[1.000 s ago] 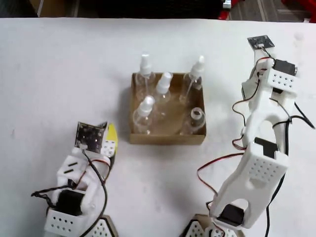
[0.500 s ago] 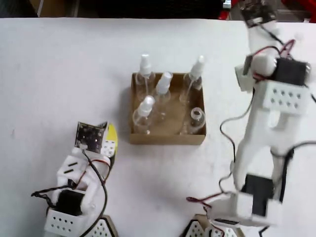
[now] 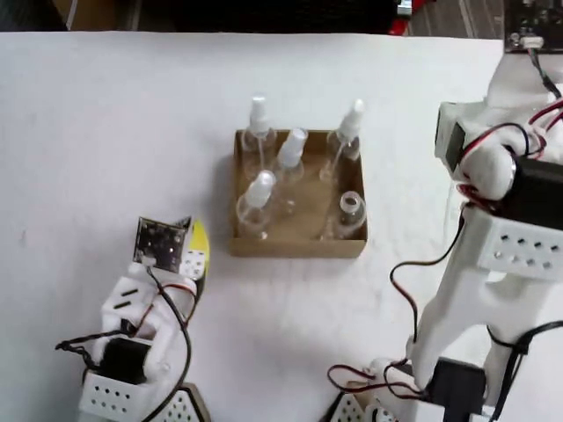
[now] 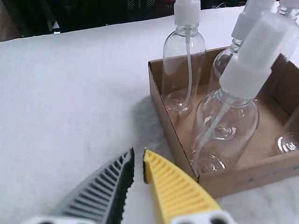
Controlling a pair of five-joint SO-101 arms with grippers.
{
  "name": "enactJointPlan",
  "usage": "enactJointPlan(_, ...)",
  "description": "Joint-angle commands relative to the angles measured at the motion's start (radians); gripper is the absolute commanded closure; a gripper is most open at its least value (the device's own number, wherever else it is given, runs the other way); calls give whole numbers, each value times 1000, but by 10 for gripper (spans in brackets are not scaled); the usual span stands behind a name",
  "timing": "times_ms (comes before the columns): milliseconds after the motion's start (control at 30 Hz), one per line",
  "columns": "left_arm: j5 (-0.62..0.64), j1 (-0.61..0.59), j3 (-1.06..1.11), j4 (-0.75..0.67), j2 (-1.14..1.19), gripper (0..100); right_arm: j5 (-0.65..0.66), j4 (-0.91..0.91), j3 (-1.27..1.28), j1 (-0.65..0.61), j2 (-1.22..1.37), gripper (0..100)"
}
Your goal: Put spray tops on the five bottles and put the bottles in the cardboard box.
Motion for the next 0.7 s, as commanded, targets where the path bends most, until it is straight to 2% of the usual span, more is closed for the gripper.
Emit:
enactJointPlan(0,-14,5,-2,11,-8,961,-51,-19,-31,-12,-62,984)
enactJointPlan(100,-14,5,-2,11,-8,961,-52,28,-31,-15,-94,984)
enactJointPlan(233,-14,5,-2,11,-8,960,-48,110,-31,-88,-159,984)
enactJointPlan(500,-14,5,-2,11,-8,960,-49,113,-28,-183,-286,984)
enactJointPlan(667,-14,5,-2,11,-8,960,-51,94,118,-252,-358,984)
